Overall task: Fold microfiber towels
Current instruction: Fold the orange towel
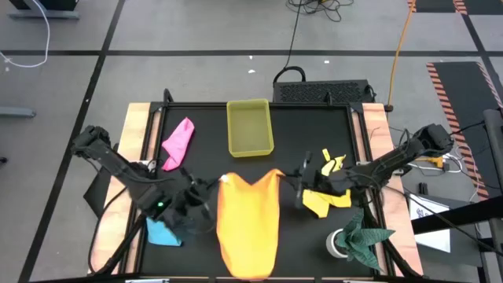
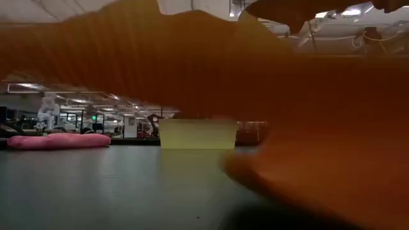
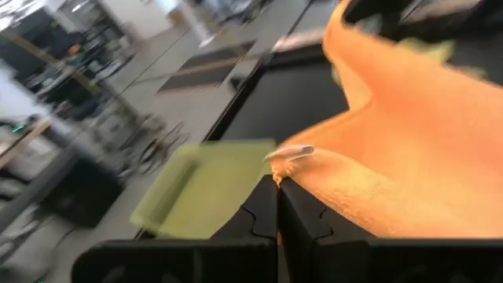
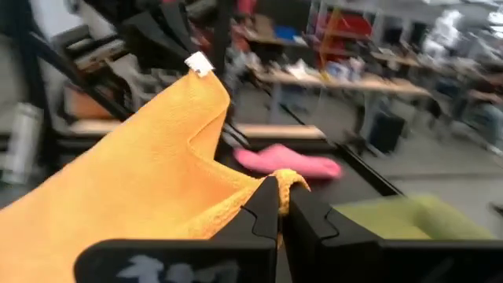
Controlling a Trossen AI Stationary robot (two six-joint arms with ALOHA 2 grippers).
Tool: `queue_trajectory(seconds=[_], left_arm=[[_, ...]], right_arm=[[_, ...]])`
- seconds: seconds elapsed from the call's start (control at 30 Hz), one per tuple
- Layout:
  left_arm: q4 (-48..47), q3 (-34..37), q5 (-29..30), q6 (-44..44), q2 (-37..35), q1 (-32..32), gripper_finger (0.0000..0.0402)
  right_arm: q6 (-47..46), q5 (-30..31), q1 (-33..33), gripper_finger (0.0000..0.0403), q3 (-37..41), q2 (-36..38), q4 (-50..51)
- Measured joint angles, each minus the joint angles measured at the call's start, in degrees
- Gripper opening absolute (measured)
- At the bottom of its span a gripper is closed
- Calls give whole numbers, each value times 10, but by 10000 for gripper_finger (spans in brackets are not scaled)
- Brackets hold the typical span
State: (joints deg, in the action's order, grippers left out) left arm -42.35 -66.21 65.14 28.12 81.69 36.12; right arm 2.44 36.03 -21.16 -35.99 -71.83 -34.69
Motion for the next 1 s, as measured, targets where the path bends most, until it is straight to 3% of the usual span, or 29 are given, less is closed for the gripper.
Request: queue_trajectory(seconds=[0.23,0.37,0.47,0.67,0.77,0.87,1.0], left_arm=[[4,95,-8,17,1,-57,3],[5,95,-9,21,1,-43,4],[39,71,-23,-13,1,-12,3],[112,-10,-108,-100,0,84,3],[171,-34,-135,-128,0,131,5],[250,-51,-125,-166,0,179,6],[359,-56,-80,-262,0,215,4]], right_arm=[[-13,0,62,0,0,-75,6],[14,-12,60,0,0,-96,-27],[28,-79,35,0,0,-76,-67],[-4,-314,-37,0,0,-35,-205],[-34,-392,-80,0,-2,-36,-270],[-48,-418,-130,0,-23,-37,-288],[1,-397,-185,0,-65,-36,-310]])
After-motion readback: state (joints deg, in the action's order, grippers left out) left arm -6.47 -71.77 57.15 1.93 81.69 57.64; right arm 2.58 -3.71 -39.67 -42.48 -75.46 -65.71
